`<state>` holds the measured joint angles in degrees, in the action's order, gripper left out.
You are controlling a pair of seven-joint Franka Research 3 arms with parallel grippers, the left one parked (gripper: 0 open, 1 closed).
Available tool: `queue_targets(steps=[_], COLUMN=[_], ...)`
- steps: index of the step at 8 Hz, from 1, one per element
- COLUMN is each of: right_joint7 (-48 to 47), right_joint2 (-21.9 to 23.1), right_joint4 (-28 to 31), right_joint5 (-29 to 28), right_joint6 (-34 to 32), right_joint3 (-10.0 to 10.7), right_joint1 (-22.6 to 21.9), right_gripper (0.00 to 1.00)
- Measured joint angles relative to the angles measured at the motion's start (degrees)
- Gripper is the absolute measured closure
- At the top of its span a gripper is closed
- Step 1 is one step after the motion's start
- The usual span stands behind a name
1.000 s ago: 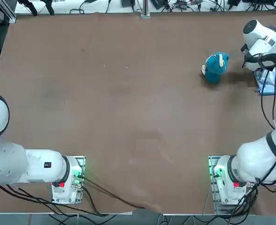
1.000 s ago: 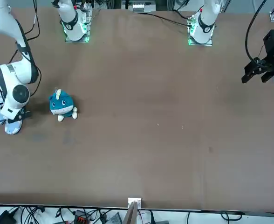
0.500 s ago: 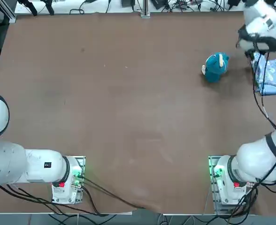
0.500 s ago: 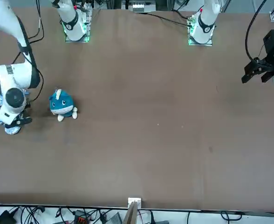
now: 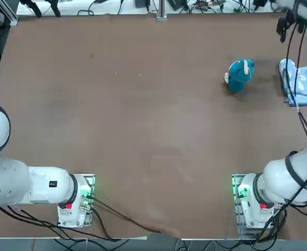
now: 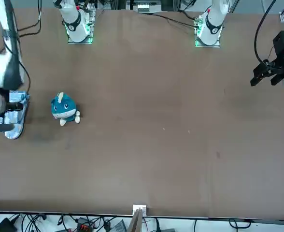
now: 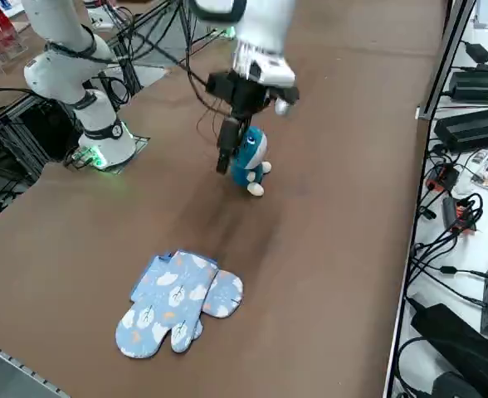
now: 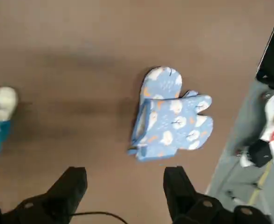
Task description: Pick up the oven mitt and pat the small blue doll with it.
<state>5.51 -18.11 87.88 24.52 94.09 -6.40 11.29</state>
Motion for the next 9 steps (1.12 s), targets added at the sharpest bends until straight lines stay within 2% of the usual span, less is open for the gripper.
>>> queue_targets(steps=[2,4,6,7,9], right_joint7=[0.17,0.17,0.16,-0.05,-1.83], right_joint2=[2.99,6.6,9.55,11.04,13.94], right_joint4=[-5.51,-6.48,-6.64,-6.67,-5.6], right_joint5=[-8.01,-16.73,-21.53,-22.74,-23.44], right_joint6=[-6.24,-7.06,-7.19,-7.41,-8.17], right_joint3=[-0.1,-0.09,-0.3,0.16,3.97], right_joint1=[0.04,0.06,-0.25,-1.78,-9.09], right_gripper=[0.0,0.0,0.0,0.0,0.0])
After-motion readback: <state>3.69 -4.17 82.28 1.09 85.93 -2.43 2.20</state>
